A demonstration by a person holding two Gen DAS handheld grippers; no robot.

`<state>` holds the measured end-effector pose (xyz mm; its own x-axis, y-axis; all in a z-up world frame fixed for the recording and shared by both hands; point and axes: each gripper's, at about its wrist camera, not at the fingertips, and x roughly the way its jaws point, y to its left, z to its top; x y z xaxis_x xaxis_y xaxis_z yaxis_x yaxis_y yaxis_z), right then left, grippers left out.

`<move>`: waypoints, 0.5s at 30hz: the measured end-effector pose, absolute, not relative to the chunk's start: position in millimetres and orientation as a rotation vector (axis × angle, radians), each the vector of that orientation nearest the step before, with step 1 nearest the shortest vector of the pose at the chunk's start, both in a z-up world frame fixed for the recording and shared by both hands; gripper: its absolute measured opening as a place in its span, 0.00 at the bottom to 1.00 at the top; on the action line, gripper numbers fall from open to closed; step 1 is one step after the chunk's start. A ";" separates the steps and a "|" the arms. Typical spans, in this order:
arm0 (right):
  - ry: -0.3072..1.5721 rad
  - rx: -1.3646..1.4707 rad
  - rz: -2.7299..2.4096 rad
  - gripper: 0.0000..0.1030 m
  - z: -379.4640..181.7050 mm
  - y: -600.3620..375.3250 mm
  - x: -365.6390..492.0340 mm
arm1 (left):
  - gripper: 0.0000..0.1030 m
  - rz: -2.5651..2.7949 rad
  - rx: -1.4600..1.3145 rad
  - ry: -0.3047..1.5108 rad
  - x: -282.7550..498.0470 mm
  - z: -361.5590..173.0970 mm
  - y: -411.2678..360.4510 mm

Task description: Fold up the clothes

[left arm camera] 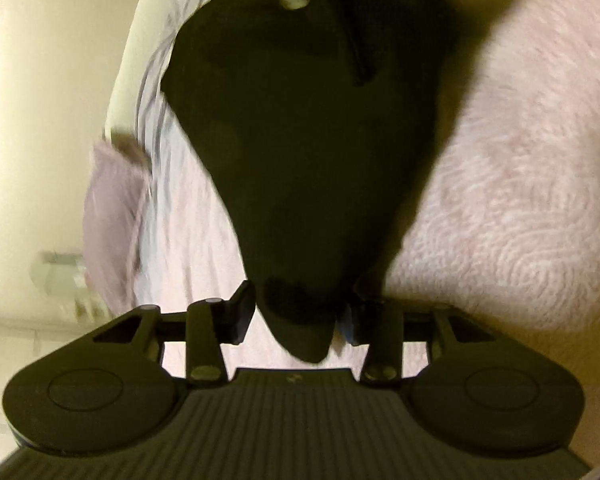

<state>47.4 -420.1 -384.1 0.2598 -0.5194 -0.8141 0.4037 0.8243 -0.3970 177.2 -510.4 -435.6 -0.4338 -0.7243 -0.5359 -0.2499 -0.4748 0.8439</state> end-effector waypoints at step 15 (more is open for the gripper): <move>1.086 -0.014 -0.622 0.09 -346.6 -415.5 9.0 | 0.12 -2.008 1.581 -1.183 184.3 -409.6 -552.3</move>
<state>9.0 -415.5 -346.6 0.3139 -0.4788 -0.8199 0.4651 0.8304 -0.3069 184.3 -552.3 -409.6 -0.3336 -0.6873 -0.6453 -0.2312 -0.6039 0.7628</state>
